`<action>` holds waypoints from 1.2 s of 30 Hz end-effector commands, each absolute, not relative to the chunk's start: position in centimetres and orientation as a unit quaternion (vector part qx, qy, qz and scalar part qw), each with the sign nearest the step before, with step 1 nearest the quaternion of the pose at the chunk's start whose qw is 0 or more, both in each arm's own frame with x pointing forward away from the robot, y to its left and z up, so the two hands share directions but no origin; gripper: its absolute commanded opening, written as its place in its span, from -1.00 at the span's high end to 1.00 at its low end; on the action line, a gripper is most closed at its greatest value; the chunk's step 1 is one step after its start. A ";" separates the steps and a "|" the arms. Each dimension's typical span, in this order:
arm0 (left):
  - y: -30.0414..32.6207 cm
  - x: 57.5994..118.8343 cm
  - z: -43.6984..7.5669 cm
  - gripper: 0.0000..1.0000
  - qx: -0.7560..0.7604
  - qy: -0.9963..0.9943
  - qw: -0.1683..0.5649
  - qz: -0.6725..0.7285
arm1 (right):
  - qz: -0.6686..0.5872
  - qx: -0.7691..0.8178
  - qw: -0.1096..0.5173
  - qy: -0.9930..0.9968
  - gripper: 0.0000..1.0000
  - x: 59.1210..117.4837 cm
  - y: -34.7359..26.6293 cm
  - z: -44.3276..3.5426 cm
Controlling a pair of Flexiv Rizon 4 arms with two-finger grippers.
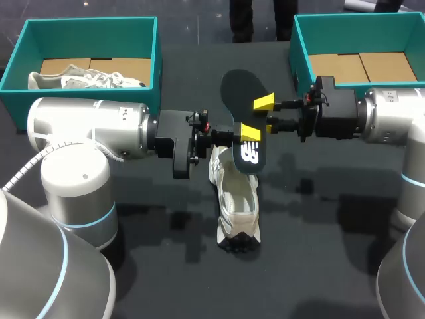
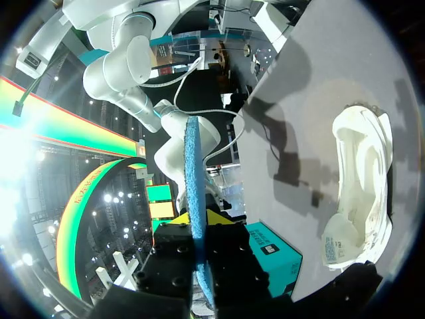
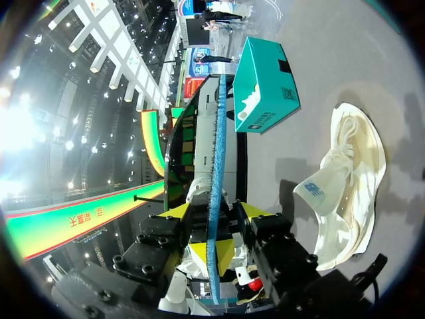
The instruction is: Take the shoe out of the shoebox, open the shoe tongue, remove and reinsert the insole, then place the shoe into the shoebox
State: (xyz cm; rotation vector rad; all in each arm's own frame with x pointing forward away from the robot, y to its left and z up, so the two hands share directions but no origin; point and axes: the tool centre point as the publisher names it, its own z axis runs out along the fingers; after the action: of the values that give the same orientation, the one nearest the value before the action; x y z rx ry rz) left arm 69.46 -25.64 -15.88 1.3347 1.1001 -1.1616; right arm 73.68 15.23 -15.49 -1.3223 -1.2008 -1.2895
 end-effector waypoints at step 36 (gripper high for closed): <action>-25.6 69.3 -15.8 0.24 0.552 0.455 0.506 -0.482 | -0.510 -0.517 0.462 -0.509 1.00 73.7 18.0 -15.4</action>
State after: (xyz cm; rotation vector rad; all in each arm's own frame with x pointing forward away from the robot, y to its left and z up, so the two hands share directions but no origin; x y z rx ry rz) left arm 69.45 -25.55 -15.85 1.3318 1.0982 -1.1659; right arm 73.66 17.77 -15.47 -1.2668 -1.2489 -1.2575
